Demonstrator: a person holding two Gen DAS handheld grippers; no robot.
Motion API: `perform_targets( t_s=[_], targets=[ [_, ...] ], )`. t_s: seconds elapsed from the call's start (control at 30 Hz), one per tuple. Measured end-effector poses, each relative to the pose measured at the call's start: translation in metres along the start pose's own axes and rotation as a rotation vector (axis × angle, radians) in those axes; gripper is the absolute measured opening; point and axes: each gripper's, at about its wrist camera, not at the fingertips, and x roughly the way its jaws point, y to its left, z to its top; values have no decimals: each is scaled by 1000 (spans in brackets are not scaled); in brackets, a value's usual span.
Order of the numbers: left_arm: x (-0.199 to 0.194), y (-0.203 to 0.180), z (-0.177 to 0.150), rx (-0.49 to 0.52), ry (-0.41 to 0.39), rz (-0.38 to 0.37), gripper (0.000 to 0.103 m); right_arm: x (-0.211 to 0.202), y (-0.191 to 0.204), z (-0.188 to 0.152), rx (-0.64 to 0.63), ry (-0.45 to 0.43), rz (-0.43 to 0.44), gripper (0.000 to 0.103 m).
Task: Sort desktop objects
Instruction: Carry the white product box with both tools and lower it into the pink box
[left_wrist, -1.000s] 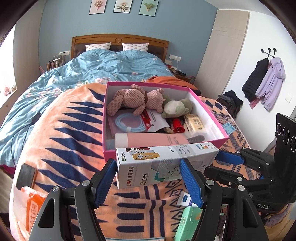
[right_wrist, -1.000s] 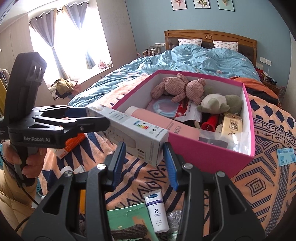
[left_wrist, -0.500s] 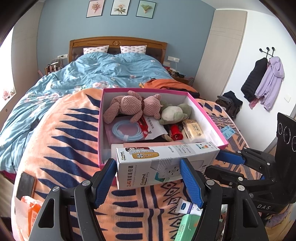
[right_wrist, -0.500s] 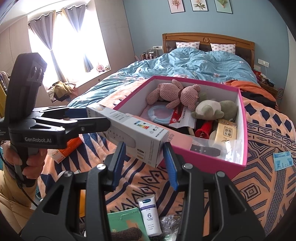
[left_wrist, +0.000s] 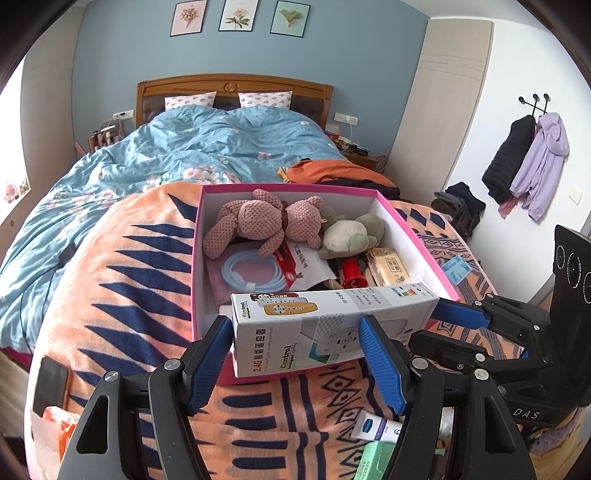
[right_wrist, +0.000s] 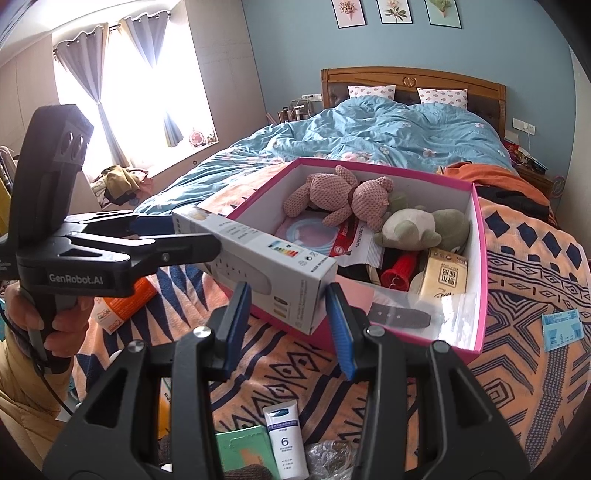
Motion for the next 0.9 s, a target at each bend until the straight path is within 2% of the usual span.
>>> perform_targets(
  t_s=[0.9],
  targets=[
    [28, 6, 16, -16, 34, 9, 72, 20, -18, 13, 25, 19, -5, 45]
  ],
)
